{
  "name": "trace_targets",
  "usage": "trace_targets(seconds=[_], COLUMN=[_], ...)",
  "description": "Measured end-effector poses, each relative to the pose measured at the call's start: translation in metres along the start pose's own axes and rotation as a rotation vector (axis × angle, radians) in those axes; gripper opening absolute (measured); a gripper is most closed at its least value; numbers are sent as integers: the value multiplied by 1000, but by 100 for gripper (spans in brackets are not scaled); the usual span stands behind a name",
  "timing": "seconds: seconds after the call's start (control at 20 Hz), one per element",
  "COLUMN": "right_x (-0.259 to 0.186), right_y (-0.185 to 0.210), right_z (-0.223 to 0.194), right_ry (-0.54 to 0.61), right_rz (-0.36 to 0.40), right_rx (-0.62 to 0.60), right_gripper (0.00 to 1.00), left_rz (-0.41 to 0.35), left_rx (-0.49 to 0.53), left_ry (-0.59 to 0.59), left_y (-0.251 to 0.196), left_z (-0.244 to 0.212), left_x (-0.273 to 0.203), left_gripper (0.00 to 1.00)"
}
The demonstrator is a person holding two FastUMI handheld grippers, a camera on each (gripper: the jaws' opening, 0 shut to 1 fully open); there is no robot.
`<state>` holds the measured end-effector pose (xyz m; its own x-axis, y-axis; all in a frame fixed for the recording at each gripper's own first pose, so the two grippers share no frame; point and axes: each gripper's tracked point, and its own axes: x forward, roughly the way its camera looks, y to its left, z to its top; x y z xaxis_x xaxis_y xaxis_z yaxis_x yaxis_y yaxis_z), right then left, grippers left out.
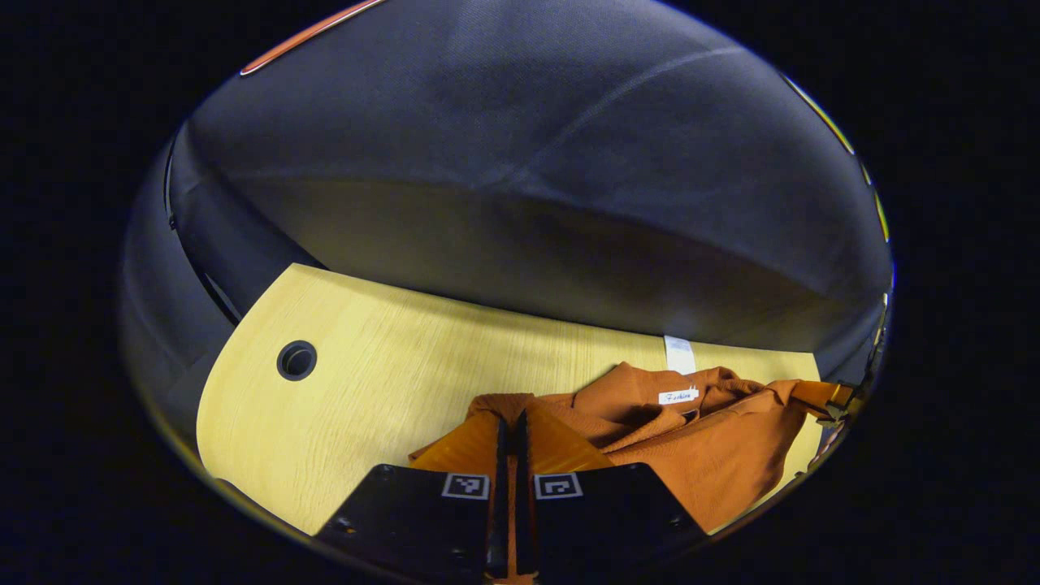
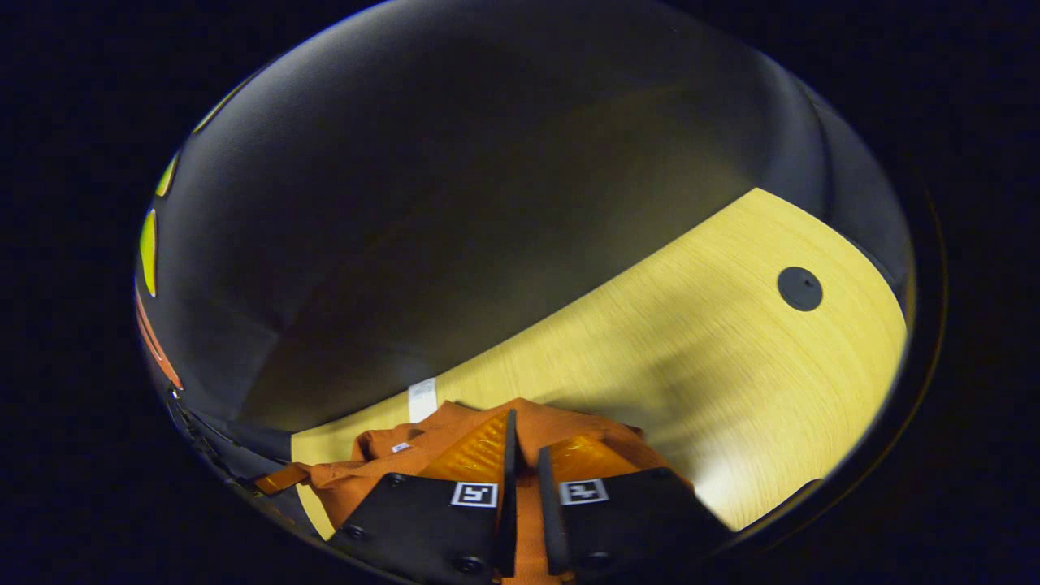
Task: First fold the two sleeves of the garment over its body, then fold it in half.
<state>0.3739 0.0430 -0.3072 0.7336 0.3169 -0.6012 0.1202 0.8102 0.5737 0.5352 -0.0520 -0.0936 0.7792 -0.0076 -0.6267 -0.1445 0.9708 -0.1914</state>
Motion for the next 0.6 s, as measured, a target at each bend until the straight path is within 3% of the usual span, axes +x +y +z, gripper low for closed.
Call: trace_targets(seconds=[0.05, 0.1, 0.2, 0.25, 0.3, 0.45, 0.5, 0.6], right_x=[-5, -8, -17, -21, -26, -51, -68, -95], right_y=[4, 8, 15, 16, 21, 39, 46, 50], right_z=[4, 9, 17, 21, 25, 35, 40, 52], right_ry=[-12, -25, -48, -58, -71, -113, -132, -182], right_rz=[7, 8, 10, -1, 7, 23, 23, 3], right_rx=[-17, -35, -86, -128, -167, -241, -260, -339], right_gripper=[37, 31, 63, 79, 80, 82, 91, 95], left_rz=[-33, -62, -89, -73, -51, -44, -29, 7], left_rx=[-20, -42, -62, -48, -39, -84, -99, -98], left_ry=[-15, -28, -27, -14, -11, -7, -25, -86], left_y=[-7, -13, -20, -16, -12, -17, -13, -5], left_z=[3, 6, 7, 6, 5, 7, 12, 23], left_x=[-2, -5, -10, -11, -13, -33, -42, -68], left_gripper=[8, 10, 21, 55, 46, 97, 88, 91])
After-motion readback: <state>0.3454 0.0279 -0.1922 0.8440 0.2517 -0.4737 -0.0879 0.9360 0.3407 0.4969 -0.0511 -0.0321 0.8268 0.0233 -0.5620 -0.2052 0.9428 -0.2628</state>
